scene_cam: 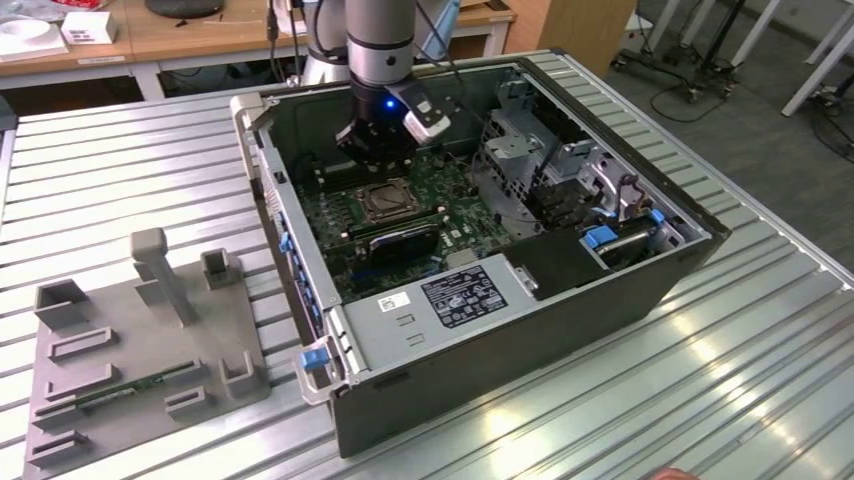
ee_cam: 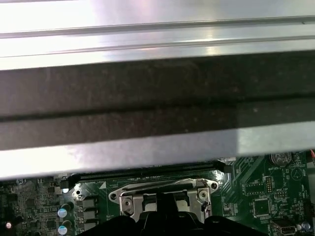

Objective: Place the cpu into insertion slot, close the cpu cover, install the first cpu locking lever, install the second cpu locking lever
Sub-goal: 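Install the first cpu locking lever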

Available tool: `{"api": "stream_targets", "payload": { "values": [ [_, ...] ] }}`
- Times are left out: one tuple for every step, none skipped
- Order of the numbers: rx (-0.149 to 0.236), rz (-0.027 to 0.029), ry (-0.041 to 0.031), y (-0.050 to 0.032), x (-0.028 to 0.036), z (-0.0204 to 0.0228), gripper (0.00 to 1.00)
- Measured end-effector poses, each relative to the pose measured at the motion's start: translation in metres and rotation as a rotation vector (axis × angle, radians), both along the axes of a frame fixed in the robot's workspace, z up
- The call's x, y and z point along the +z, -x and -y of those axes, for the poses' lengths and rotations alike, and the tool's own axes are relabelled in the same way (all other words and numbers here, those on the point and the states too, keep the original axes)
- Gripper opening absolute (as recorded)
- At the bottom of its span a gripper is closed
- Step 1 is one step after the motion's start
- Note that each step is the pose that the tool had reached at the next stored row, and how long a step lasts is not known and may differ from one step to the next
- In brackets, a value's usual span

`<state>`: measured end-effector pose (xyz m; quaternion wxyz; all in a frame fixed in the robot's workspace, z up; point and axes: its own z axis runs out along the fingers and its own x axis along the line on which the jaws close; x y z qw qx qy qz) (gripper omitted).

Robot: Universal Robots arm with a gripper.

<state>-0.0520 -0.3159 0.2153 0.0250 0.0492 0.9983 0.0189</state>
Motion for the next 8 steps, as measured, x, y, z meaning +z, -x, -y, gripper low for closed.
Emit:
{"api": "stream_targets", "payload": {
  "values": [
    [0.000, -0.0002, 0.0007, 0.0000, 0.0000, 0.0009, 0.10],
    [0.001, -0.0004, 0.0020, 0.0000, 0.0000, 0.0019, 0.10],
    [0.001, -0.0006, 0.0035, 0.0000, 0.0000, 0.0031, 0.10],
    [0.001, -0.0007, 0.0055, 0.0000, 0.0000, 0.0045, 0.10],
    [0.001, -0.0008, 0.0077, 0.0000, 0.0000, 0.0059, 0.10],
    [0.001, -0.0009, 0.0098, 0.0000, 0.0000, 0.0075, 0.10],
    [0.001, -0.0011, 0.0117, 0.0000, 0.0000, 0.0090, 0.10],
    [0.001, -0.0015, 0.0136, 0.0000, 0.0000, 0.0106, 0.10]
  ]
}}
